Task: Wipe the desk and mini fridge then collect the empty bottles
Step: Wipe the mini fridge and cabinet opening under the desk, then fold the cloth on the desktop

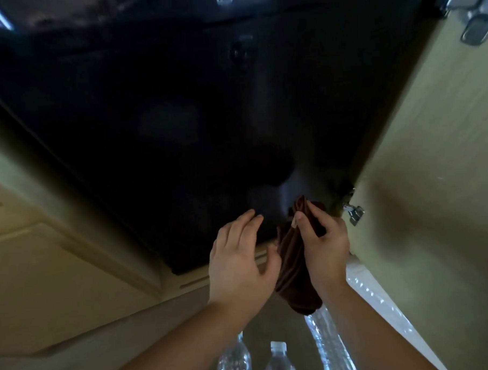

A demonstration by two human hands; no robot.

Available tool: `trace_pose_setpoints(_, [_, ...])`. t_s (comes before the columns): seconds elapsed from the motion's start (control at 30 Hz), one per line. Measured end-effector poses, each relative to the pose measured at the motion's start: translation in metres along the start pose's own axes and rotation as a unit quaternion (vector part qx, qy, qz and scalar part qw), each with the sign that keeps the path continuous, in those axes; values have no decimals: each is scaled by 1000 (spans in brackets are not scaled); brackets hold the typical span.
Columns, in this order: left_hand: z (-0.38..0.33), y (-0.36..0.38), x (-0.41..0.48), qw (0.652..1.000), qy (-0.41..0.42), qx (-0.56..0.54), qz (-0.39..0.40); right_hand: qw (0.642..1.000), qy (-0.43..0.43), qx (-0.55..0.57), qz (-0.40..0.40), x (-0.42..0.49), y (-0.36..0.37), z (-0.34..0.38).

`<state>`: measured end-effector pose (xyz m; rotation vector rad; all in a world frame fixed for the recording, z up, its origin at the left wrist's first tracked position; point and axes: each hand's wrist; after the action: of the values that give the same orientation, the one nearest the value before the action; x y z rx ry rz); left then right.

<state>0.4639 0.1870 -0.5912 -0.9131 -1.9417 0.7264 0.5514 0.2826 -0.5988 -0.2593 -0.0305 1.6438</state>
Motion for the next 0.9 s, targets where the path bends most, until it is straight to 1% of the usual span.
trace_pose_setpoints(0.1, [-18, -29, 2, 999, -41, -8, -10, 1000, 25, -8, -13, -14, -22, 34])
trace_pose_setpoints(0.2, [-46, -64, 14, 997, -73, -18, -15, 999, 21, -38, -7, -29, -41, 81])
trace_pose_setpoints(0.3, [-80, -102, 27, 993, -115, -33, 1, 998, 23, -56, 3, -46, -59, 134])
trace_pose_setpoints(0.47, [-130, -171, 46, 984, -175, -44, -1, 996, 71, -56, 28, -80, -88, 219])
trace_pose_setpoints(0.53, [-153, -202, 58, 983, -178, -38, -2, 994, 84, -59, 26, -92, -99, 257])
trace_pose_setpoints(0.6, [-178, -236, 71, 984, -173, -31, -3, 994, 81, -77, 10, -103, -112, 297])
trace_pose_setpoints(0.7, [-213, -288, 89, 985, -170, -27, -10, 994, 78, -72, 2, -120, -129, 356])
trace_pose_setpoints(0.9, [-269, -388, 111, 989, -148, 10, 3, 994, 65, -83, 34, -149, -164, 461])
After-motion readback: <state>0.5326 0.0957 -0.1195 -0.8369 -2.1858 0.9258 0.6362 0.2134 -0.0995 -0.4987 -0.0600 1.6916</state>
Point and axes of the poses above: each hand's wrist, its own x-axis towards the middle knuckle, its own y-axis out of the palm, z = x × y, and after that the axes turned 9 degrees about y, right-handed
